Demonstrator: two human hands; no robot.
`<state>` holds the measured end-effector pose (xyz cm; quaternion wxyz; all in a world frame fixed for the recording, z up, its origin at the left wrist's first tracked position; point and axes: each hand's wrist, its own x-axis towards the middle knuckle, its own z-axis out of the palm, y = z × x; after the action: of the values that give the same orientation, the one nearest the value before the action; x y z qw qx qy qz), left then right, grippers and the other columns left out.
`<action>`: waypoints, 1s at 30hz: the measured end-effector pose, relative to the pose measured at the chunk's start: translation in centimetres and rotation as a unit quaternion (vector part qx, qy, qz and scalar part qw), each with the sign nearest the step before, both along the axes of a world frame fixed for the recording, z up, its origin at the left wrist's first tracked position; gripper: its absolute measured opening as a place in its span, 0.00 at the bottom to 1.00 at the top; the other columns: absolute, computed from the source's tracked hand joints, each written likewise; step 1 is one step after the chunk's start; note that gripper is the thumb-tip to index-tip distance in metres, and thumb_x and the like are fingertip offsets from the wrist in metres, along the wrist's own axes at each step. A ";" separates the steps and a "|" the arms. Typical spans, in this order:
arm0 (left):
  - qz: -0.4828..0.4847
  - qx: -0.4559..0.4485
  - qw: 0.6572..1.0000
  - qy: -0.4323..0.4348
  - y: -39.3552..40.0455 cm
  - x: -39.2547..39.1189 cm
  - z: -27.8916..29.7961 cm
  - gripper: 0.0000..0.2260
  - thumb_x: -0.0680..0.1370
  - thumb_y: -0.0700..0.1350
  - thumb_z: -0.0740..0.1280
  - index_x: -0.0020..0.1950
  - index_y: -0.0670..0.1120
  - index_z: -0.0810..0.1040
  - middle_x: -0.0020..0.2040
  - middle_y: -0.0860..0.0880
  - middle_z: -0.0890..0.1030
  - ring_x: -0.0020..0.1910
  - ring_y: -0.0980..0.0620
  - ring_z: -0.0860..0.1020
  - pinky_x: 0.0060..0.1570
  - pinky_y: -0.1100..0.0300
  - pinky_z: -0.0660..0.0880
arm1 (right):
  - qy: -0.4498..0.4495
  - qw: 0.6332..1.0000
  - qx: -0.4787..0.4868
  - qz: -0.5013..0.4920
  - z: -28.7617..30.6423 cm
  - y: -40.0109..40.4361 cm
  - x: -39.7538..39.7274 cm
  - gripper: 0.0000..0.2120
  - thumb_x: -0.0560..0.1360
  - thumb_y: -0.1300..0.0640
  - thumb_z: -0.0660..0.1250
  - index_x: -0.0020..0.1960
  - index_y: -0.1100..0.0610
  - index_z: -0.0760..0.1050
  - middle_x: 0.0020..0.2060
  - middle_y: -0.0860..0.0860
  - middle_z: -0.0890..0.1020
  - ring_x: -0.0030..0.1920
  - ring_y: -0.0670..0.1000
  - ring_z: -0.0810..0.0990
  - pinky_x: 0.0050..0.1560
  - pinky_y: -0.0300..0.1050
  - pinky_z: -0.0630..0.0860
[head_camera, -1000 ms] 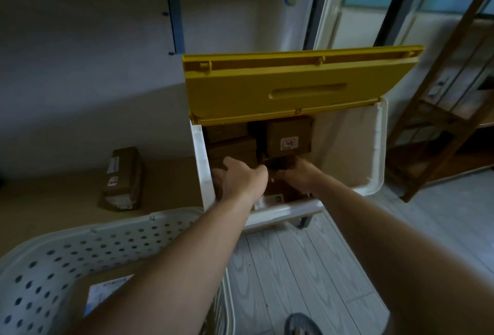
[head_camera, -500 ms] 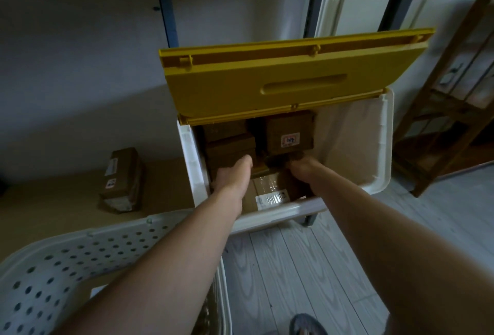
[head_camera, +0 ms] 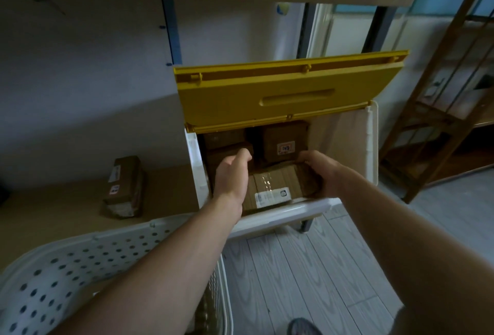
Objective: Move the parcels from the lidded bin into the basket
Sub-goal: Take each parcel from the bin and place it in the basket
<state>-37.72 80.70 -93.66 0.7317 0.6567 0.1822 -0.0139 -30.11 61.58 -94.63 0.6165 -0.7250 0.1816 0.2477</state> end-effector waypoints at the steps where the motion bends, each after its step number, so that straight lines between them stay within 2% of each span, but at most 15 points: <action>1: -0.007 0.012 1.000 -0.023 0.0 -0.1 0.4 0.17 0.81 0.52 0.62 0.69 0.48 0.74 0.63 0.49 0.76 0.64 0.48 0.71 0.58 0.52 0.67 | -0.007 1.000 0.006 -0.004 0.1 -0.2 -0.3 0.18 0.77 0.48 0.68 0.61 0.58 0.75 0.50 0.58 0.82 0.48 0.58 0.82 0.48 0.51 0.79; 4: -0.055 0.051 0.994 -0.084 0.0 -0.9 1.5 0.11 0.82 0.50 0.62 0.63 0.50 0.77 0.55 0.56 0.77 0.57 0.56 0.73 0.48 0.61 0.66 | -0.035 0.998 0.041 -0.041 0.6 -1.2 -1.2 0.22 0.76 0.47 0.72 0.64 0.58 0.75 0.56 0.61 0.82 0.53 0.60 0.83 0.44 0.54 0.82; 7: -0.092 0.095 0.982 -0.135 0.2 -2.5 2.3 0.11 0.81 0.48 0.65 0.62 0.51 0.79 0.55 0.53 0.78 0.54 0.60 0.74 0.47 0.63 0.67 | -0.068 0.993 0.081 -0.049 1.8 -2.3 -2.4 0.22 0.73 0.47 0.73 0.64 0.56 0.77 0.59 0.62 0.82 0.56 0.61 0.83 0.48 0.55 0.82; 10: -0.107 0.129 0.971 -0.171 1.0 -4.2 2.7 0.15 0.72 0.56 0.67 0.57 0.54 0.80 0.59 0.47 0.76 0.56 0.51 0.77 0.51 0.57 0.74 | -0.116 0.983 0.125 -0.067 3.1 -3.3 -4.3 0.20 0.75 0.51 0.72 0.65 0.54 0.75 0.60 0.62 0.81 0.56 0.61 0.82 0.45 0.55 0.81; 12: -0.118 0.137 0.964 -0.193 2.3 -5.1 2.7 0.18 0.70 0.59 0.67 0.57 0.57 0.80 0.62 0.45 0.75 0.59 0.47 0.78 0.57 0.51 0.77 | -0.151 0.971 0.163 -0.086 3.7 -3.9 -5.8 0.28 0.71 0.54 0.75 0.70 0.50 0.72 0.62 0.61 0.79 0.58 0.63 0.82 0.45 0.57 0.82; 14: -0.123 0.114 0.966 -0.198 3.7 -6.0 2.9 0.20 0.72 0.60 0.69 0.62 0.56 0.77 0.64 0.45 0.75 0.57 0.50 0.80 0.53 0.59 0.79 | -0.177 0.960 0.200 -0.088 4.5 -4.4 -7.6 0.34 0.68 0.54 0.75 0.72 0.47 0.71 0.64 0.59 0.79 0.60 0.64 0.81 0.47 0.58 0.83; 16: -0.138 0.084 0.971 -0.177 4.9 -7.0 3.2 0.24 0.75 0.60 0.70 0.68 0.54 0.72 0.63 0.48 0.77 0.55 0.58 0.81 0.47 0.68 0.78 | -0.198 0.949 0.233 -0.079 5.3 -4.3 -9.6 0.32 0.68 0.55 0.73 0.71 0.46 0.72 0.63 0.58 0.79 0.59 0.63 0.82 0.47 0.58 0.82; 17: -0.152 0.058 0.973 -0.161 5.2 -7.5 3.2 0.25 0.76 0.61 0.68 0.70 0.54 0.71 0.63 0.49 0.79 0.57 0.59 0.81 0.51 0.66 0.79 | -0.205 0.944 0.249 -0.069 5.7 -4.1 -10.5 0.31 0.68 0.56 0.72 0.71 0.46 0.73 0.62 0.58 0.80 0.58 0.62 0.82 0.47 0.58 0.82; 18: -0.168 0.019 0.975 -0.147 5.4 -8.0 3.4 0.26 0.76 0.63 0.67 0.71 0.53 0.70 0.63 0.49 0.81 0.60 0.55 0.81 0.57 0.59 0.79 | -0.213 0.939 0.264 -0.061 6.0 -3.6 -11.4 0.30 0.67 0.56 0.71 0.70 0.46 0.73 0.61 0.57 0.81 0.56 0.61 0.83 0.47 0.58 0.82; 19: -0.173 -0.032 0.975 -0.133 5.3 -8.6 3.8 0.27 0.77 0.63 0.65 0.71 0.51 0.71 0.63 0.47 0.82 0.62 0.50 0.81 0.59 0.51 0.80 | -0.223 0.933 0.279 -0.054 6.3 -3.0 -12.1 0.29 0.68 0.57 0.71 0.69 0.47 0.74 0.60 0.57 0.82 0.55 0.60 0.84 0.48 0.58 0.82; 20: -0.165 -0.087 0.975 -0.122 5.3 -9.2 4.4 0.26 0.77 0.62 0.63 0.71 0.50 0.73 0.63 0.45 0.83 0.62 0.46 0.82 0.57 0.49 0.81 | -0.234 0.928 0.286 -0.050 6.5 -2.2 -12.7 0.29 0.68 0.57 0.71 0.68 0.47 0.74 0.60 0.57 0.82 0.54 0.60 0.85 0.48 0.59 0.83; 22: -0.142 -0.148 0.971 -0.126 5.6 -9.9 5.6 0.25 0.76 0.58 0.63 0.69 0.48 0.76 0.61 0.43 0.84 0.58 0.45 0.84 0.48 0.51 0.84 | -0.260 0.920 0.287 -0.053 6.8 -0.6 -13.3 0.29 0.68 0.58 0.73 0.68 0.49 0.74 0.60 0.57 0.83 0.54 0.59 0.86 0.48 0.60 0.83; 25: -0.100 -0.153 0.971 -0.156 7.3 -10.4 7.0 0.24 0.77 0.55 0.68 0.70 0.45 0.75 0.58 0.41 0.84 0.51 0.46 0.86 0.40 0.54 0.82 | -0.289 0.912 0.287 -0.051 7.4 2.0 -13.7 0.31 0.67 0.57 0.74 0.69 0.49 0.73 0.57 0.56 0.84 0.53 0.58 0.85 0.48 0.64 0.82; 28: -0.082 -0.137 0.971 -0.179 9.6 -11.1 7.5 0.24 0.75 0.52 0.72 0.68 0.46 0.75 0.55 0.42 0.85 0.48 0.48 0.86 0.38 0.56 0.82 | -0.308 0.908 0.284 -0.024 8.2 4.3 -13.8 0.31 0.67 0.54 0.73 0.70 0.47 0.72 0.59 0.55 0.84 0.54 0.58 0.86 0.47 0.65 0.82; 30: -0.087 -0.129 0.968 -0.195 11.5 -11.8 7.7 0.31 0.70 0.55 0.77 0.70 0.47 0.74 0.57 0.43 0.84 0.51 0.46 0.86 0.41 0.54 0.83 | -0.324 0.902 0.286 -0.012 8.4 5.9 -14.0 0.32 0.67 0.54 0.74 0.70 0.48 0.71 0.60 0.56 0.83 0.55 0.59 0.85 0.45 0.60 0.83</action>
<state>-49.56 92.17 -85.94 0.8276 0.5601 -0.0250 0.0272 -44.09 67.50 -86.24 0.8249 -0.5557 -0.0980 0.0326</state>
